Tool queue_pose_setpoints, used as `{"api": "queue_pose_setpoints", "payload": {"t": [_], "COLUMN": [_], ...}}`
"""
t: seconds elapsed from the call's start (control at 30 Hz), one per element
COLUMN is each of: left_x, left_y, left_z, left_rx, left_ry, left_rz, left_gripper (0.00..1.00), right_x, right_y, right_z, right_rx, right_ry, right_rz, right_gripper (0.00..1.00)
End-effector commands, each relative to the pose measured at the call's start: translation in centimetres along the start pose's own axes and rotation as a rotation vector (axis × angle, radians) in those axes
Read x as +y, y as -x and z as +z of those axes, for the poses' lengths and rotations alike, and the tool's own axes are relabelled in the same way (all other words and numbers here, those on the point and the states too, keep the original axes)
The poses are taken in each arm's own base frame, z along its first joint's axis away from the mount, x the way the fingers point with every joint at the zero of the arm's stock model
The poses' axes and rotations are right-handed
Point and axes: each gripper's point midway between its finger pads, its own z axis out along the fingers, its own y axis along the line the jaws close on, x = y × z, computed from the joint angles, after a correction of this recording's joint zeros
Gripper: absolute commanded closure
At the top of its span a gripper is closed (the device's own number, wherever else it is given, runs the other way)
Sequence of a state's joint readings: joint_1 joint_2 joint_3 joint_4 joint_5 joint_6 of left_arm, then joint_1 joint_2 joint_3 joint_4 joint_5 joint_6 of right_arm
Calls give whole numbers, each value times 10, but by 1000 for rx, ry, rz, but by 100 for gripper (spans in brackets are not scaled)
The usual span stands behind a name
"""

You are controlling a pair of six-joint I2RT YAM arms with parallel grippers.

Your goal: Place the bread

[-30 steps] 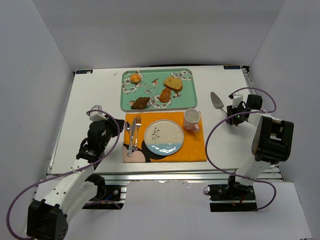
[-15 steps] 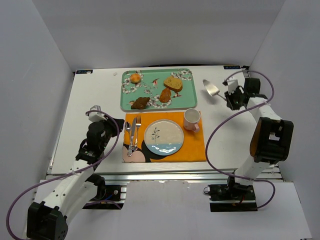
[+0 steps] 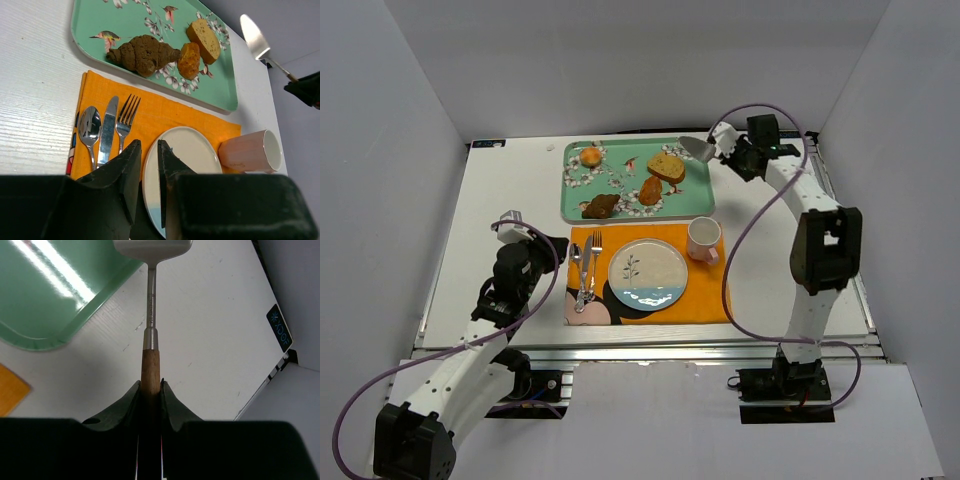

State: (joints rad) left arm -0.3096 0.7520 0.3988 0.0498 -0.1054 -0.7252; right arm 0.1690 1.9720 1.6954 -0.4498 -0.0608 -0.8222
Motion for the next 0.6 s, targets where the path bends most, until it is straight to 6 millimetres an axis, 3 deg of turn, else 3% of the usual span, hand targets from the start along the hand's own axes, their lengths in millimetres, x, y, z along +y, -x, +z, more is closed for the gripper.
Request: {"api": "queue_pose_setpoints", "payload": {"t": [0.0, 0.27, 0.43, 0.57], "left_x": [5, 9, 10, 10], "left_y": [1, -4, -4, -5], "left_z": [1, 5, 8, 10], "left_rx": [-9, 6, 14, 17], "left_ry": [18, 34, 40, 40], "left_rz": [19, 38, 46, 48], "left_gripper": [70, 70, 70, 70], "right_x": [-29, -27, -15, 1], "right_y": [0, 14, 6, 3], "right_z": [6, 44, 64, 70], "right_rx": [75, 79, 95, 87], "right_ry": [-98, -122, -93, -61], "right_rz": [-21, -125, -167, -218], "right_gripper": [100, 100, 100, 100]}}
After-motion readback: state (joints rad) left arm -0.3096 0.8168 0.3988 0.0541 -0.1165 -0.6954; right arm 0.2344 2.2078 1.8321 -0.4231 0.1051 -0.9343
